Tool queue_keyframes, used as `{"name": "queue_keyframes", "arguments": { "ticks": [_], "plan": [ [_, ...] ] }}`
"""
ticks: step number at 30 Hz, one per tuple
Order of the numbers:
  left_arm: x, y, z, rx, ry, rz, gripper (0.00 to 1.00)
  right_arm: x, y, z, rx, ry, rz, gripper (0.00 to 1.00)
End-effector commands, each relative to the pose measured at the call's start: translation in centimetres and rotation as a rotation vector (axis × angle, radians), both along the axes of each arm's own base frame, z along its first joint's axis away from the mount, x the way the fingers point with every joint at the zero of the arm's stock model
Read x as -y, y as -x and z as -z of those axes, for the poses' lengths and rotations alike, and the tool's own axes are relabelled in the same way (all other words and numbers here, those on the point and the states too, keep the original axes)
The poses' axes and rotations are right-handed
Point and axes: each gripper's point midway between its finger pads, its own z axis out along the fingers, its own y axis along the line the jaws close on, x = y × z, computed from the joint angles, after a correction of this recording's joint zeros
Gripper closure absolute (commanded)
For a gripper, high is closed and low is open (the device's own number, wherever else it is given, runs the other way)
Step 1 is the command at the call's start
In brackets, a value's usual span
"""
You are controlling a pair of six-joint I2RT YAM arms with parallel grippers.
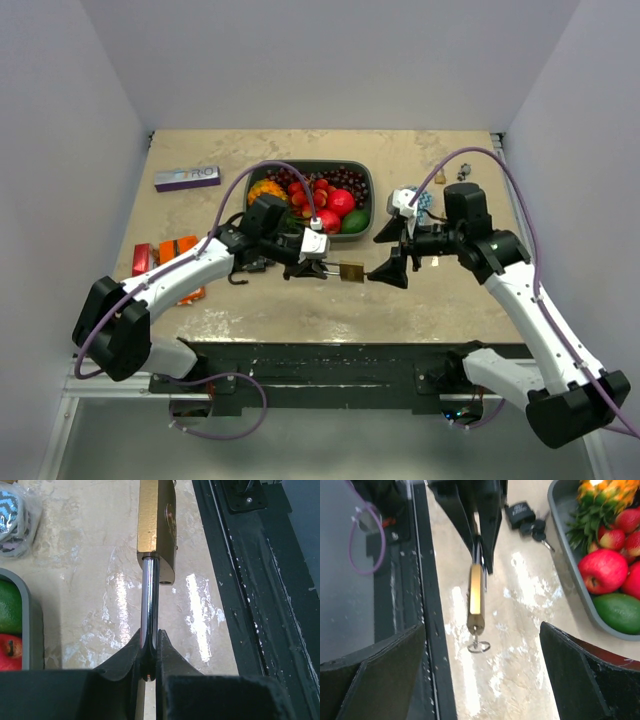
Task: Lock with the key
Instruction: Lock the lock.
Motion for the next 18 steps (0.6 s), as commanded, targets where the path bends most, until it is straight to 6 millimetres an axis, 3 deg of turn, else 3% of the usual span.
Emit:
{"name": "queue_keyframes", "arguments": {
  "ticks": [1,9,13,18],
  "plan": [
    [1.8,-0.6,-6.2,0.096,0.161,0.057,1.0,0.8,0.5,3.5,0.038,0.103,-0.091,0.03],
    [2.3,-1.4,-6.6,0.074,0.147,0.036,1.0,0.0,0.7,5.0,0.038,0.096,-0.154,0.12],
    [2.5,-1.5,-6.7,0.069,0.151,0.034,1.0,-0.8,-0.1,4.5,0.063,0.065,-0.159,0.17],
    [2.6,-1.7,-6.7,0.056,0.147,0.025,1.0,-1.9,-0.3,4.3,0.06,0.047,-0.181,0.32]
  ]
}}
